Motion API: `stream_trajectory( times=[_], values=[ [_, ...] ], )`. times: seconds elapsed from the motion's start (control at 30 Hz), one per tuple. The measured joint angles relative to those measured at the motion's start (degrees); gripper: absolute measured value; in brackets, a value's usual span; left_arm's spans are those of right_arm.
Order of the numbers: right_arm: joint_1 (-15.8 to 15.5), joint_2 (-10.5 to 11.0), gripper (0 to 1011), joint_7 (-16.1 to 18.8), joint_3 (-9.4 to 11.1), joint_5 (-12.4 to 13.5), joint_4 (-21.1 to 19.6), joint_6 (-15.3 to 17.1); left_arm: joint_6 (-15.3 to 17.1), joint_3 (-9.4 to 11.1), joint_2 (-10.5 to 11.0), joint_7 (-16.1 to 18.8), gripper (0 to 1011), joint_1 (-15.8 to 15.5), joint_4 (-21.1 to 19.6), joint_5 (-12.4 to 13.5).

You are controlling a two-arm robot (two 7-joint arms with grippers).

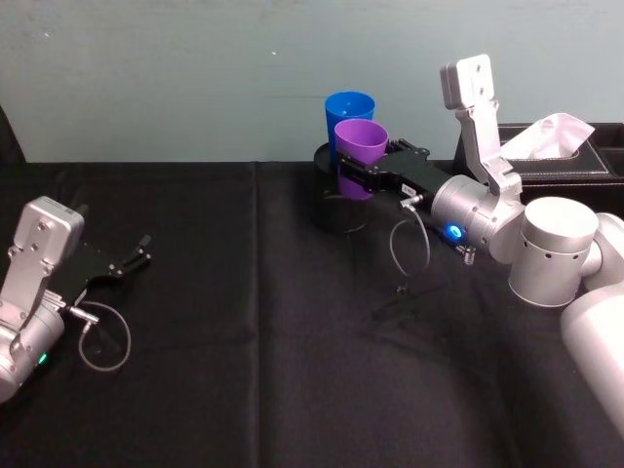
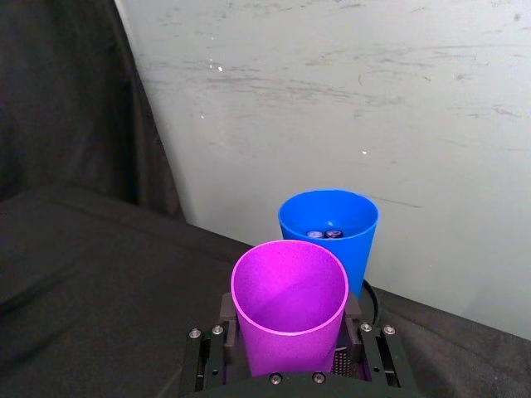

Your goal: Pick up one cup with a gripper and tap it against the other cup.

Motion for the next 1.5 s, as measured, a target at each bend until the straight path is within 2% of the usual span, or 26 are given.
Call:
stream_trajectory(
  times=[0.3, 0.4, 0.7, 0.83, 0.97, 1.07, 1.23, 1.5],
  values=[
    [-0.06, 0.01, 726, -0.04, 0.02, 0.01, -0.17, 0.0, 0.0, 0.0, 0.0, 0.0, 1000, 0.0, 0.0, 0.0],
    [-1.11, 0.44, 726, -0.1, 0.29, 0.39, -1.77, 0.16, 0.0, 0.0, 0.0, 0.0, 1000, 0.0, 0.0, 0.0],
    [-8.4, 3.74, 726, 0.16, 1.0, 3.16, -12.12, 3.03, 0.0, 0.0, 0.01, 0.0, 1000, 0.0, 0.0, 0.0],
    [-13.28, 5.83, 726, -0.01, 1.46, 4.67, -18.03, 3.56, 0.0, 0.0, 0.0, 0.0, 1000, 0.0, 0.0, 0.0],
    [-16.74, 7.45, 726, -0.69, 1.22, 4.92, -21.3, 3.41, 0.0, 0.0, 0.0, 0.0, 1000, 0.0, 0.0, 0.0],
    [-19.14, 8.62, 726, -1.32, 0.51, 4.18, -22.73, 2.53, 0.0, 0.0, 0.0, 0.0, 1000, 0.0, 0.0, 0.0],
    [-21.14, 9.02, 726, -1.7, -0.13, 2.9, -21.9, -0.24, 0.0, 0.0, 0.0, 0.0, 1000, 0.0, 0.0, 0.0],
    [-21.5, 8.1, 726, -1.39, -1.05, -0.31, -16.44, -6.68, 0.0, 0.0, 0.0, 0.0, 1000, 0.0, 0.0, 0.0]
  ],
)
